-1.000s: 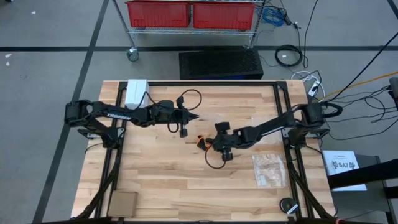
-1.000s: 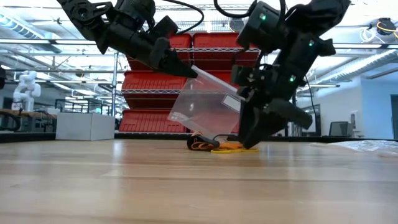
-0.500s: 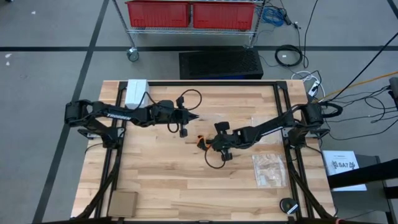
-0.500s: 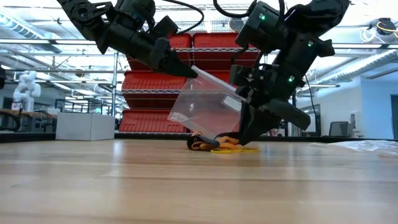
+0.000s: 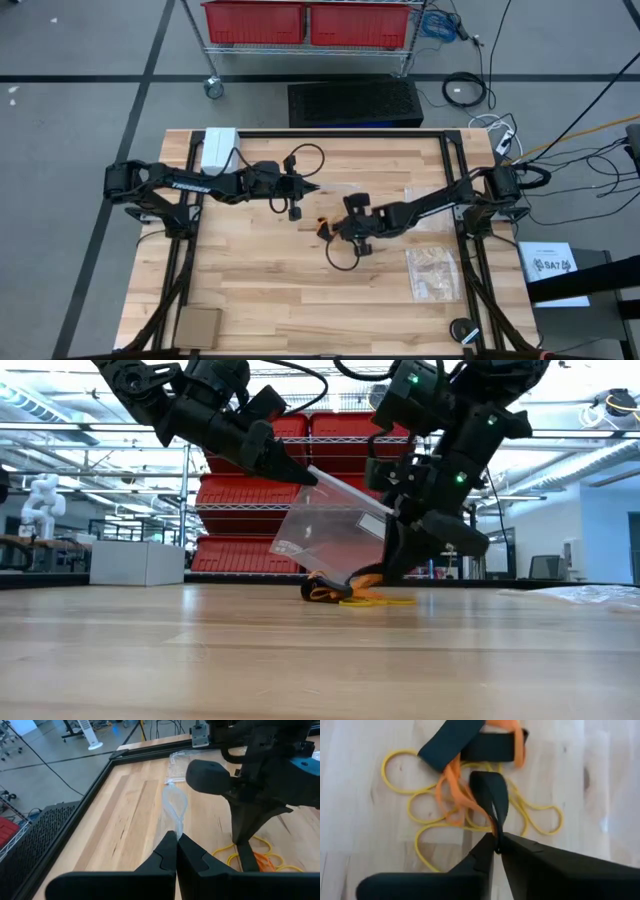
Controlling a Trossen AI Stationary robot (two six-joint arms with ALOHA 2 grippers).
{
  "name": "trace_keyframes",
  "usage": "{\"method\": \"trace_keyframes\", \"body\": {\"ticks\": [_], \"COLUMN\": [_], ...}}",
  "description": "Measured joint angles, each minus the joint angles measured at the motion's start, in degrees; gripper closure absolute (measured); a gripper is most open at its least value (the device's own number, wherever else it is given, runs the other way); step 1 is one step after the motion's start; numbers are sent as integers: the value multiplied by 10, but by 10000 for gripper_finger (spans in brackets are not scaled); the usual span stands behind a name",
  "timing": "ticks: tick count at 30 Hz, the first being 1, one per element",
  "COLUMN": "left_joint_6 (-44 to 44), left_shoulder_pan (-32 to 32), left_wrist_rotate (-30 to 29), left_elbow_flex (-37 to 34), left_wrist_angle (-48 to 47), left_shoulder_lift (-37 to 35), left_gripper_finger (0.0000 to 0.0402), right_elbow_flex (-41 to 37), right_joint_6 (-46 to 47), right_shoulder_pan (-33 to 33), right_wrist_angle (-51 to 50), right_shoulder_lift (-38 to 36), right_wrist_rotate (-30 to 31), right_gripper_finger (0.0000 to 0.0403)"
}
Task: Sort rubber bands
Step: Put the black rubber band into the top left transparent zip bag
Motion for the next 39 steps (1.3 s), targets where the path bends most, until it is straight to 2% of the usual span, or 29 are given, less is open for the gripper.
{"method": "trace_keyframes", "body": {"ticks": [10,20,31,36,39], "left_joint_6": [0,0,0,0,0], "left_shoulder_pan": [0,0,0,0,0], "left_wrist_rotate": [0,0,0,0,0], "left_elbow_flex": [0,0,0,0,0], "left_wrist_angle": [-6,-10,-12,-12,-12], "left_shoulder_lift": [0,0,0,0,0], "left_gripper_finger": [401,401,401,401,401], "right_elbow_flex": [9,9,10,10,10], "right_joint_6": [4,5,35,39,41], "right_shoulder_pan": [0,0,-7,-32,-47], "right_wrist_angle": [-8,-30,-41,-34,-33], "right_shoulder_lift": [0,0,-30,-17,-11], "right_wrist_rotate": [-2,-3,-7,-51,-56], "right_gripper_finger": [297,301,263,262,263]}}
